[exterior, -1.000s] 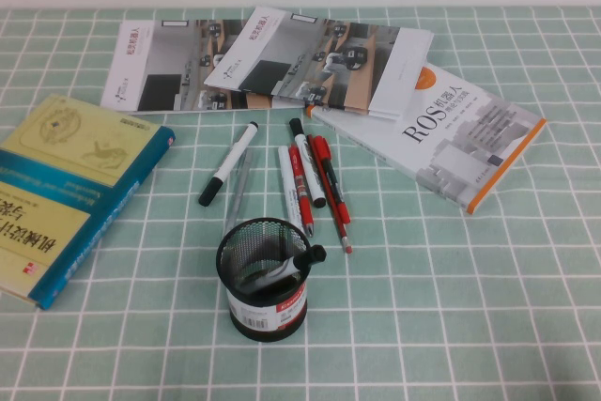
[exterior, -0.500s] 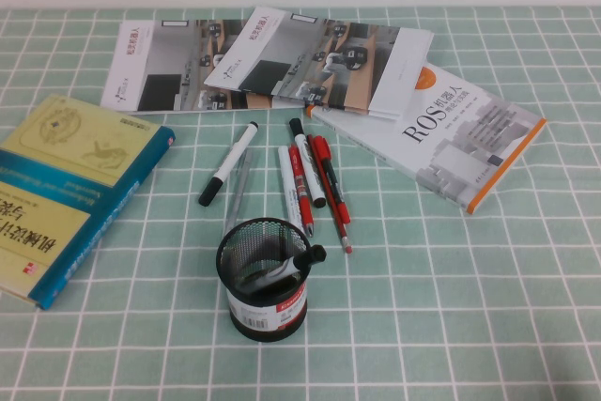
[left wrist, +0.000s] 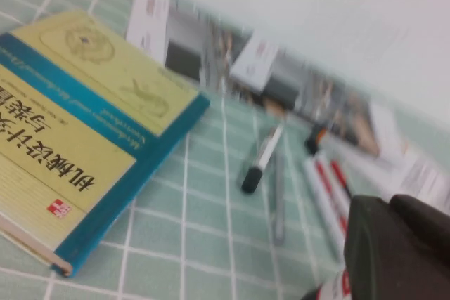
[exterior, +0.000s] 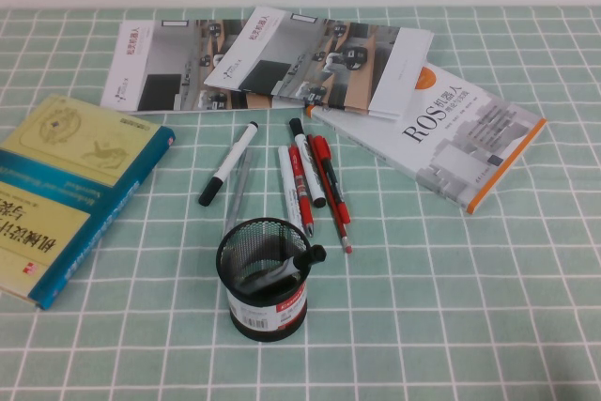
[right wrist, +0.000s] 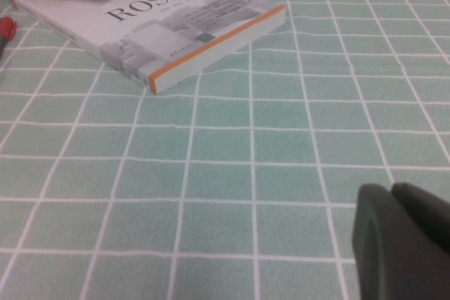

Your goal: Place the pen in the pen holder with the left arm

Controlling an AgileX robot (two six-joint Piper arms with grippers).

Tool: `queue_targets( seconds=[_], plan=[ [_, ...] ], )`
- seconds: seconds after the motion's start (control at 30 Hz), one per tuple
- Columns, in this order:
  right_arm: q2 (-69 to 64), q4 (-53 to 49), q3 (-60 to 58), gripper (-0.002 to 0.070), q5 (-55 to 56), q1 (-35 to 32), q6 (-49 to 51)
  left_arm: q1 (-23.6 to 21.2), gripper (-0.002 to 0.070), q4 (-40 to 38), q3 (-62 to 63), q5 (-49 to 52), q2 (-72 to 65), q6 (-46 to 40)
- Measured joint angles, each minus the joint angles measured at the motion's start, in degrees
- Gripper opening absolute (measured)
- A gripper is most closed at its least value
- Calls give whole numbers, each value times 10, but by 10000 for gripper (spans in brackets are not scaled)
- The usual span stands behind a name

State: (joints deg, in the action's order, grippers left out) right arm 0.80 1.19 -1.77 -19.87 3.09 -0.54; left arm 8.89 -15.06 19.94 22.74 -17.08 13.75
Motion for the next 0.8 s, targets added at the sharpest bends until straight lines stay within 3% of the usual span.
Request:
queue_targets(
  seconds=[0.23,0.5,0.8],
  plan=[
    [0,0,0,-20,0,0,0,0,-2,-14,179,122,-222,-150],
    [0,0,0,-20,0,0,0,2,-2,-23,361,223,-483,-228],
    [0,0,0,-20,0,0,0,94,-2,11,586,289,-749,-245]
  ],
)
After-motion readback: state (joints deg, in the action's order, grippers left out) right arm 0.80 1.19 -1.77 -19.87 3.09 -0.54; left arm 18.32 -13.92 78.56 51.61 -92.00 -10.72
